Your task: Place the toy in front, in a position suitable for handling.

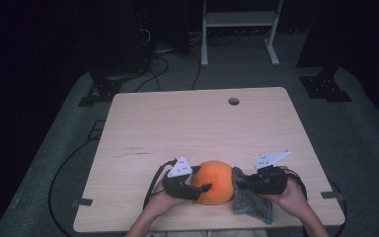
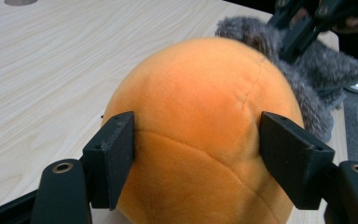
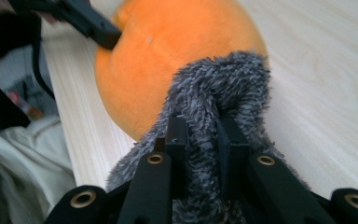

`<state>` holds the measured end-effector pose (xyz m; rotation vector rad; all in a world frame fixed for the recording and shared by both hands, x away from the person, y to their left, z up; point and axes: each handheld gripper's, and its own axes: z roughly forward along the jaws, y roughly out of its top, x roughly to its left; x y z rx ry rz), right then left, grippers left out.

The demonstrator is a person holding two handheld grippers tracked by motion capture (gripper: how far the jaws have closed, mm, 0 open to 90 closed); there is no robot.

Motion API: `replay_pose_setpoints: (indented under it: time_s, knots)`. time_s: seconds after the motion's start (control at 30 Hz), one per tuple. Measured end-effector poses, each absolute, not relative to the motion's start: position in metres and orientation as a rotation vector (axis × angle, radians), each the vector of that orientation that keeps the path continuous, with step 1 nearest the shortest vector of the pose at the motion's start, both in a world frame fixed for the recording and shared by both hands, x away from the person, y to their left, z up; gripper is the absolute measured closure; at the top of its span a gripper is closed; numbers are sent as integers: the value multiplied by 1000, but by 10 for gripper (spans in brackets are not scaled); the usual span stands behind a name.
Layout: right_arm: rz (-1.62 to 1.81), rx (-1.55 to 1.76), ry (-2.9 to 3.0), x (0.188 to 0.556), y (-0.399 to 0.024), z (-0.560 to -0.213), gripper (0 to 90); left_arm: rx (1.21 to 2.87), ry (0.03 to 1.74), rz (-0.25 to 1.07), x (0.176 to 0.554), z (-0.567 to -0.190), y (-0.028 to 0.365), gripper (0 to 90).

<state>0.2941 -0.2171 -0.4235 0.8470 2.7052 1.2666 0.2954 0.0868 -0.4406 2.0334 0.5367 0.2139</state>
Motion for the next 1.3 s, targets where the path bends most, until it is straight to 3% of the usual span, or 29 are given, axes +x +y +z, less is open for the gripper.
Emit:
replay_pose_setpoints:
  time_s: [0.2,0.53,0.73,1.07,1.3]
  knots:
    - [1420,822,2618,295,-207,-404,764,2030,492,214,294,-443,87,299]
    - [1316,984,2693,302,-223,-430,762,2022,497,183,297,-446,95,309]
    - [1484,933,2598,304,-218,-408,762,2021,494,181,297,-447,96,309]
    - [1325,1016,2712,306,-226,-434,760,2013,499,177,296,-448,97,308]
    - [1528,921,2598,302,-219,-398,761,2031,477,206,293,-446,92,308]
